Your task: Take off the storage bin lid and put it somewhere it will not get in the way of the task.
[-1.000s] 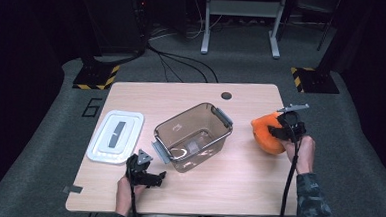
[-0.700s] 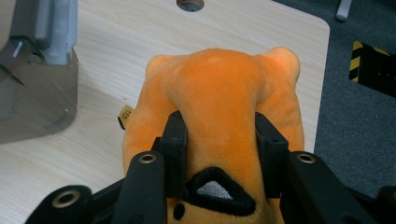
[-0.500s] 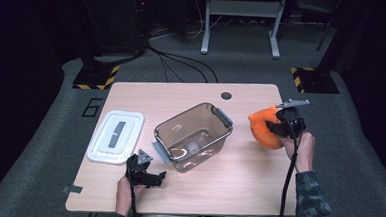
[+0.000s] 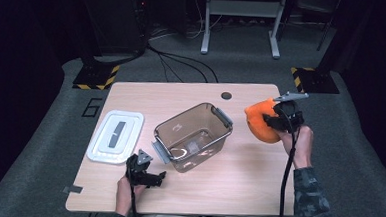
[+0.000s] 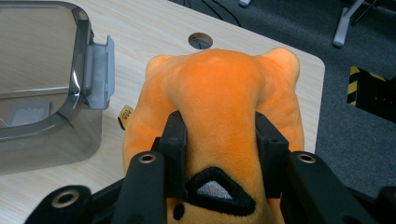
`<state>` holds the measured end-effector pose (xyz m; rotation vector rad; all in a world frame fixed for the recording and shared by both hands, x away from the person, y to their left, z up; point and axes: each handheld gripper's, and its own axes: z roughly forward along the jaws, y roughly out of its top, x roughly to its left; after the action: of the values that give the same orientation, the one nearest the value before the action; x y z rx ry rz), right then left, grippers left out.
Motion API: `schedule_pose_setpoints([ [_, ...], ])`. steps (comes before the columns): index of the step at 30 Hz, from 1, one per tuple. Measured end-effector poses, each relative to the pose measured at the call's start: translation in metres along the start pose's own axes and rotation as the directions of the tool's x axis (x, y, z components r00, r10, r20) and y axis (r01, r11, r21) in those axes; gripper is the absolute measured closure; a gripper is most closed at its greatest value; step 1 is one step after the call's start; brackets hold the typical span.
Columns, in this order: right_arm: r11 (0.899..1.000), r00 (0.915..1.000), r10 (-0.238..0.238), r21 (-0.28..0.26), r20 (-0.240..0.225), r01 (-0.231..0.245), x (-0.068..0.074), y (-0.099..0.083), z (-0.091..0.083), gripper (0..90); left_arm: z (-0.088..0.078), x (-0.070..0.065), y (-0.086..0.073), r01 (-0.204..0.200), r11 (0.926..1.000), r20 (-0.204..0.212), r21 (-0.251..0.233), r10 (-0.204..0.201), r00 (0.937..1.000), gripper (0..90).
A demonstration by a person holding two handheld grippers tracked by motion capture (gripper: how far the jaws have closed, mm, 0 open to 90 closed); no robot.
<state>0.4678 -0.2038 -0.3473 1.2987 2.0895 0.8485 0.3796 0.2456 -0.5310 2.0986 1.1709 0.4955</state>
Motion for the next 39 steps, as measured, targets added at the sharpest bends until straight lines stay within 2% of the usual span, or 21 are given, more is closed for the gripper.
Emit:
schedule_pose_setpoints([
  [27,0.996,0.9981,-0.061,-0.059,-0.007,0.061,0.018,0.038,-0.016,62.5,0.0,0.0,0.0,0.001,1.0,0.001,0.001,-0.001,1.0,0.5],
  [39,0.994,0.9974,-0.069,-0.087,-0.022,0.067,0.025,0.049,-0.02,62.4,0.0,0.0,0.0,0.001,1.0,0.001,0.001,-0.001,1.0,0.5],
])
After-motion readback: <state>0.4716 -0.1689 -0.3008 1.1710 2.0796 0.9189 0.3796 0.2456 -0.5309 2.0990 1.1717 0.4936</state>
